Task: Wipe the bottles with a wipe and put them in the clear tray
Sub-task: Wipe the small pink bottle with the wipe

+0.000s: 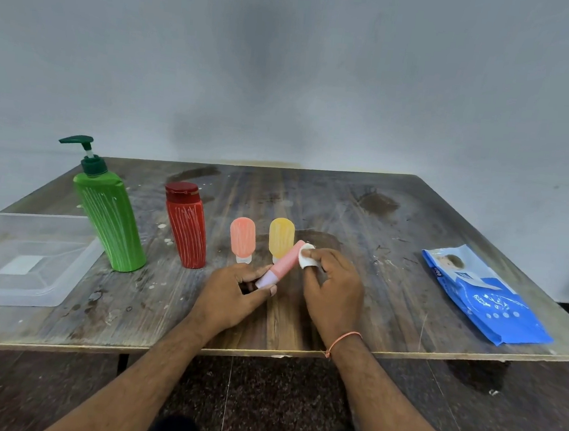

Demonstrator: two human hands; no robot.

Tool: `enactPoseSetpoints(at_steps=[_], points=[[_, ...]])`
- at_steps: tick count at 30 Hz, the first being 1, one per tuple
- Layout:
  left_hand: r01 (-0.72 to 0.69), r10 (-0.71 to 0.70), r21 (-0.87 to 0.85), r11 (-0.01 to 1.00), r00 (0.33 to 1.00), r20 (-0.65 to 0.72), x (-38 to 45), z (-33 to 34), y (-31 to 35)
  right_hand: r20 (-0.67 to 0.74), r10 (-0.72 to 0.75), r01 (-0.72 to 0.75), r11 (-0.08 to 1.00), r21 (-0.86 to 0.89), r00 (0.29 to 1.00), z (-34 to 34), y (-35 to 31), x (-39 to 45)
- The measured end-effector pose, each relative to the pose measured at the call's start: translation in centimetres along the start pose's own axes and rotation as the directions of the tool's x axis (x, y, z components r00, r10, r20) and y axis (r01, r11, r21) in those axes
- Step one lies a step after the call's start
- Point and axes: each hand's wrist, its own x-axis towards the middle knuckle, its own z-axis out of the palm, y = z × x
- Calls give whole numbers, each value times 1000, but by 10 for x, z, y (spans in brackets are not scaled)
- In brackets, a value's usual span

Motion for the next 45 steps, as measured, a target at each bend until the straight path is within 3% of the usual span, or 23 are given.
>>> enactPoseSetpoints(at_steps=[3,9,12,18,22,28,35,40,45], points=[[-6,6,10,1000,1000,12,-1,-1,2,20,-11,10,1000,23,1000,-1,-1,0],[-17,20,-81,997,999,33,-1,-5,6,218,-194,181,980,76,956,-4,-7,-2],[-5,14,-84,996,994,105,0,-5,5,187,-155,141,986,89,970,-3,-6,-2],[32,-12,-82,996,973,232,1,-7,8,86,56,-65,992,105,995,-3,-5,0],[30,-12,-68,997,969,246,0,-9,10,90,-11,1,994,107,996,-3,-5,0],[70,-44,-104,992,972,233,-2,-11,14,209,-109,73,982,173,972,-6,-12,-3],[117,-87,-91,989,954,286,-4,-13,19,41,37,-43,983,179,998,-1,-4,-1],[86,-46,-113,990,947,318,-2,-13,11,26,81,-84,981,175,996,0,-3,1],[142,-91,-128,982,936,339,-4,-17,12,41,110,-115,979,170,993,-4,-7,2]])
